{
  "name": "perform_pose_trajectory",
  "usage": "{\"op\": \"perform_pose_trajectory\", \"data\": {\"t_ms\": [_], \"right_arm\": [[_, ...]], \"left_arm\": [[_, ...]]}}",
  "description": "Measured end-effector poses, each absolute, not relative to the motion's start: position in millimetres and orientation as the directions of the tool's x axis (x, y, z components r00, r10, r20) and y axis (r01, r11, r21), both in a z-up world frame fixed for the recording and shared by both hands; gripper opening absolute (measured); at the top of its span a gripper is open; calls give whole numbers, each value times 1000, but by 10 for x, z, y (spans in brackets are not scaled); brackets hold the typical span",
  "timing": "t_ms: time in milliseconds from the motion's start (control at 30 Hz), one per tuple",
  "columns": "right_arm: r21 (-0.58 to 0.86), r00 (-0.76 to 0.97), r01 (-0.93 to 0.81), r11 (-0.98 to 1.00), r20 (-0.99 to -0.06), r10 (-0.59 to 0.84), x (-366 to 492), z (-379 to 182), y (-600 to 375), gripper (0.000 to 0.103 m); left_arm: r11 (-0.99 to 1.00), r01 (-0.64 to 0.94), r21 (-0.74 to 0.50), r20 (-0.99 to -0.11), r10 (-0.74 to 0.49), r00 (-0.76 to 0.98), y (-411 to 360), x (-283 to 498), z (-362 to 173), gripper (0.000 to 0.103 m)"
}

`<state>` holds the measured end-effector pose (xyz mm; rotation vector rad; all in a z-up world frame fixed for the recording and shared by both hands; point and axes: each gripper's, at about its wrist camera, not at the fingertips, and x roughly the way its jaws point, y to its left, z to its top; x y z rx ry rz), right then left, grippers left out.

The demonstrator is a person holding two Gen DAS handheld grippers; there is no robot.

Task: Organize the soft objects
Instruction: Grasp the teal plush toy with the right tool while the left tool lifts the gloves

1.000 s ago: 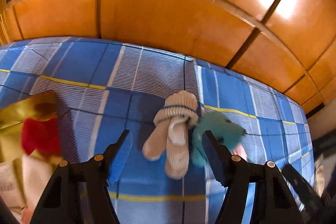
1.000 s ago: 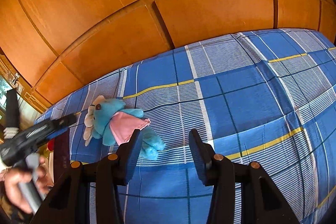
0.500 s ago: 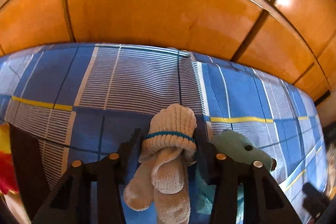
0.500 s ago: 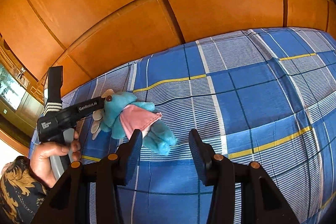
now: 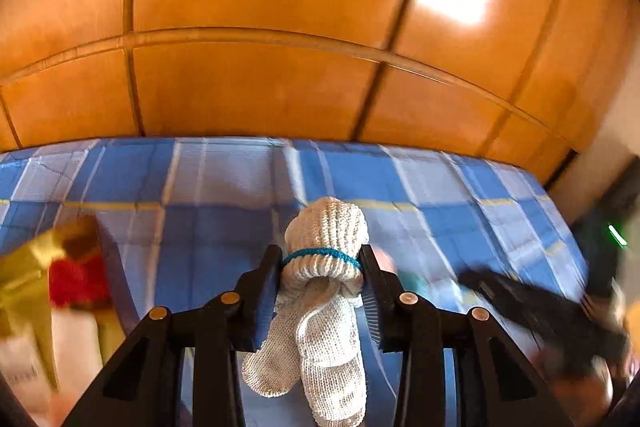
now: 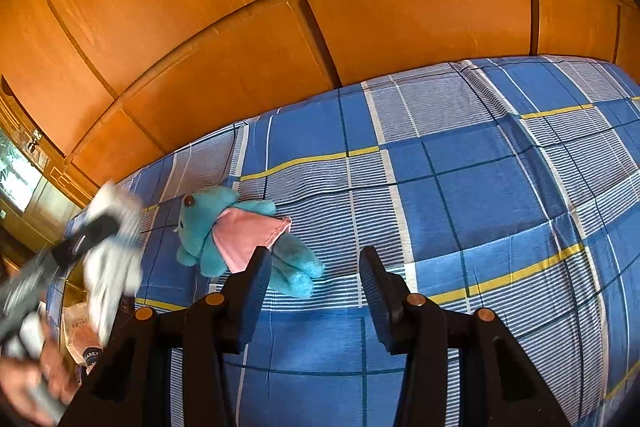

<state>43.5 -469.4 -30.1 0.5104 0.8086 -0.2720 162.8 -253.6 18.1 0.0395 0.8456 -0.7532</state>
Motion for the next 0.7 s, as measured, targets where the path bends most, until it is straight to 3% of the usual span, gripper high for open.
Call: {"op": "perform_pose_trajectory", "data": {"t_ms": [300,433,567,633,700], "right_arm": [[272,643,321,907,-766,2,524,-368,-4469,46],[204,645,202,958,-763,27,603,-379,-4208,46],[92,599,74,993,-800,29,799,-411,-3961,46],[19,583,24,1000,-813,1,941,-397,-3882,49],[-36,568,-26,999,-823,-15,1060,-401,-3818,62]], "left_arm": [[663,727,-178,-792,-535,295,-2394,469,-503,39],[642,760,-99,-779,-526,343,-2419,269,-594,40],[647,753,-120,-779,-532,332,-2402,317,-628,41],[651,744,-149,-776,-544,320,-2363,349,-645,41],[650,742,-163,-770,-554,317,-2342,367,-657,41]]}}
